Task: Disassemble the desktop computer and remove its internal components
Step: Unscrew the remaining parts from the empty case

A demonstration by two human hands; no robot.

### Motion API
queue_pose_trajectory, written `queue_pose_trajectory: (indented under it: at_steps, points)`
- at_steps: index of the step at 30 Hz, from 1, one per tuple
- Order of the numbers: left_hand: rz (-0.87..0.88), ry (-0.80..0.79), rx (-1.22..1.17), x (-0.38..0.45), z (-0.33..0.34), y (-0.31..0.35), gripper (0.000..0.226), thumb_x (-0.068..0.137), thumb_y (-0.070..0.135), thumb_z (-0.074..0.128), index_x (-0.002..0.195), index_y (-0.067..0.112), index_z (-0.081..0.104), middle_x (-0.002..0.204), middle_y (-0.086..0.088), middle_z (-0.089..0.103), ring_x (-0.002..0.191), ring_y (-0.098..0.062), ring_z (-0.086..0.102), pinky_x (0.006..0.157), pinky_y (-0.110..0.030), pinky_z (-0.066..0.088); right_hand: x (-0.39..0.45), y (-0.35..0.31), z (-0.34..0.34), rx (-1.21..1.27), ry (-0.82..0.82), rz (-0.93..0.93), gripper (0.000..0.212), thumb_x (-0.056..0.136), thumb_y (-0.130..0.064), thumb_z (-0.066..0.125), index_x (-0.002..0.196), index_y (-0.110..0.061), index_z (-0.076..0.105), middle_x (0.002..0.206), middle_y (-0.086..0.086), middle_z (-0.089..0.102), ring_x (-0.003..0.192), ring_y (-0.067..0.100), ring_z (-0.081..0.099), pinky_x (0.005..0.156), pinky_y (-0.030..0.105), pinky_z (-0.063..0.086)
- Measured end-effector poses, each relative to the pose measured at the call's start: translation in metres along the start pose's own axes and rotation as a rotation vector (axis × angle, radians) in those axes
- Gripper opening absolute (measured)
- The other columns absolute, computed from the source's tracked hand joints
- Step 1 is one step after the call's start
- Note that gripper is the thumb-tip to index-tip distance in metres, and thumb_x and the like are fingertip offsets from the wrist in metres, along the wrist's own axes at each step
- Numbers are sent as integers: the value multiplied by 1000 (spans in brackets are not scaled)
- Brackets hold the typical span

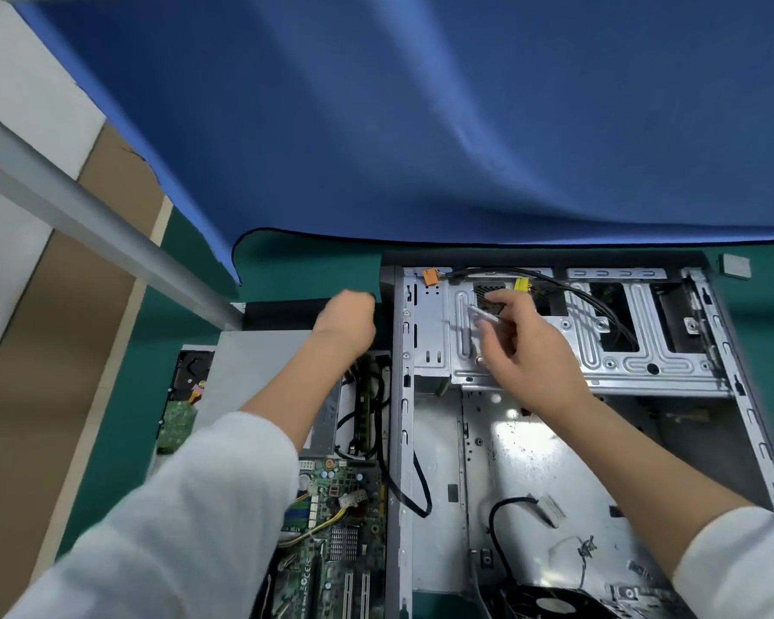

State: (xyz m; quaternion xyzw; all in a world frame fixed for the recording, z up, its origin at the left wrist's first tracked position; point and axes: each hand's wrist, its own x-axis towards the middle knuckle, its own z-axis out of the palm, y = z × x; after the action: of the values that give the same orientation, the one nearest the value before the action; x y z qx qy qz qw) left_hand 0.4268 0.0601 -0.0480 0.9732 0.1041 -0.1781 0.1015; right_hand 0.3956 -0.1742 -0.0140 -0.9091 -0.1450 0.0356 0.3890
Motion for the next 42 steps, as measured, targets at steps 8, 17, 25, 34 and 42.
queue_pose_trajectory:
  at_steps: [8, 17, 25, 34, 42]
  points:
    - [-166, 220, -872, -158, 19, 33, 34, 102, 38, 28, 116, 26, 56, 107, 12, 60, 97, -2, 54, 84, -14, 38, -35, 7, -42, -43, -94, -106, 10, 94, -12, 54, 102, -8, 58, 97, -4, 47, 90, -5, 47, 82, 5, 35]
    - [-208, 253, -733, -200, 54, 61, 52, 102, 37, 25, 146, 10, 28, 149, -8, 35, 135, -22, 35, 103, -23, 27, -48, 10, -55, -239, -155, -148, 16, 91, -7, 60, 101, -3, 71, 94, 12, 61, 96, 30, 49, 88, 33, 38]
    - [-208, 293, -742, -198, 56, 61, 51, 102, 37, 25, 146, 11, 29, 147, -9, 38, 131, -22, 40, 103, -28, 32, -57, 13, -61, -235, -151, -158, 21, 92, -6, 57, 109, -3, 69, 99, 13, 60, 100, 28, 48, 90, 22, 33]
    - [209, 398, -509, -253, 51, 111, 48, 97, 48, 30, 135, 21, 43, 137, 7, 40, 125, -1, 33, 112, -29, 27, -131, 39, -133, -184, -634, -34, 15, 88, -34, 64, 97, -24, 71, 91, -19, 61, 80, -2, 57, 72, 11, 42]
    - [560, -260, -313, -292, 85, 211, 37, 86, 56, 54, 114, 31, 60, 110, 9, 64, 98, -11, 57, 80, -29, 44, -200, 74, -165, -327, -872, 31, 26, 79, -47, 69, 98, -30, 69, 84, -16, 58, 79, 5, 59, 73, 23, 49]
